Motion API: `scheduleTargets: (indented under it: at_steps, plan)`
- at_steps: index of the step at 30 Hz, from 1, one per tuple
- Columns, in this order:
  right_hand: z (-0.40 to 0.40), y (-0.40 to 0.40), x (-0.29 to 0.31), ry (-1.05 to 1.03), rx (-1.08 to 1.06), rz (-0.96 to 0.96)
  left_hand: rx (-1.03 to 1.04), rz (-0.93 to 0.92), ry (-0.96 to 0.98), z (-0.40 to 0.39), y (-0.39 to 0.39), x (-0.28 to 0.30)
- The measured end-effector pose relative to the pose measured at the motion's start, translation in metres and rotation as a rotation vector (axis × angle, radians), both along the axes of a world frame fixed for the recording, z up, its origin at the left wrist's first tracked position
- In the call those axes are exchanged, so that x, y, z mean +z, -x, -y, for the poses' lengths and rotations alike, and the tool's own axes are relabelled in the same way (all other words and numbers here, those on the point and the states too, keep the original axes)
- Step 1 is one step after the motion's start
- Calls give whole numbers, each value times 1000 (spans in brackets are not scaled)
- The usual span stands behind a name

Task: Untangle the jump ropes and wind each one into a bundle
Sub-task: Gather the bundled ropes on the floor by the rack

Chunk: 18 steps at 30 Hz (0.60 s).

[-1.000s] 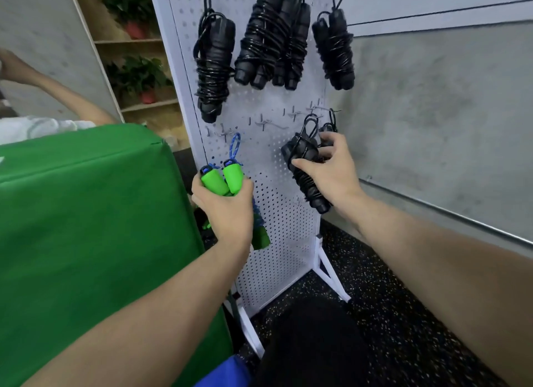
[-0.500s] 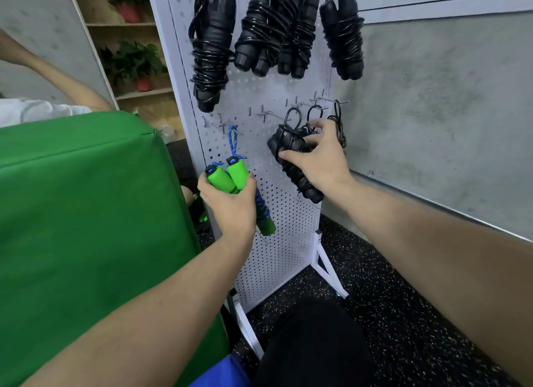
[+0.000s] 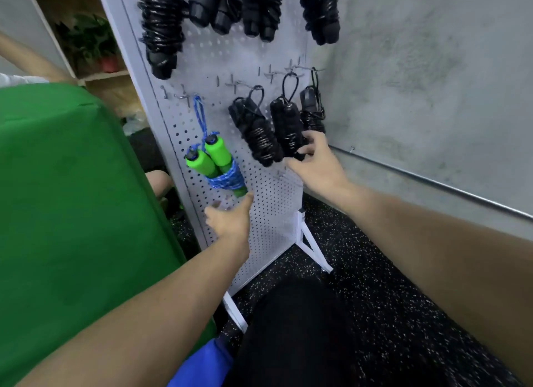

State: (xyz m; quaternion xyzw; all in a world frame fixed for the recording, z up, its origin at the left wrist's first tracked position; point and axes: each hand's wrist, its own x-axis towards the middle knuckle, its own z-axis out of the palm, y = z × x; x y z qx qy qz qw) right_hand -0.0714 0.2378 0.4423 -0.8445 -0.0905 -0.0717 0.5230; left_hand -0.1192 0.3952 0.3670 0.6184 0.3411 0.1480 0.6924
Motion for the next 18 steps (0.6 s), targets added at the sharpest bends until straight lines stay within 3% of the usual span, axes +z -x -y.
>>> scheduleTargets:
  at_steps: [2,6,10,12,16,18]
  plan:
    - [31,2,-30,35,-43,-73,-143,-52,92,12,-4,-25]
    - [101,13,-107,146,-115,-255,-190,28,-399,39,-24,-76]
    - [166,33,-184,256,-192,-474,-441,186,-574,73,-34,-128]
    - [193,45,-222,285,-201,-595,-638,149,-549,93,-39,-157]
    - [237,76,-293,298,-220,-800,-1279,-101,-634,148,-46,-212]
    - [254,93,-323,305,-222,-888,-1495,-199,-659,181,-46,-240]
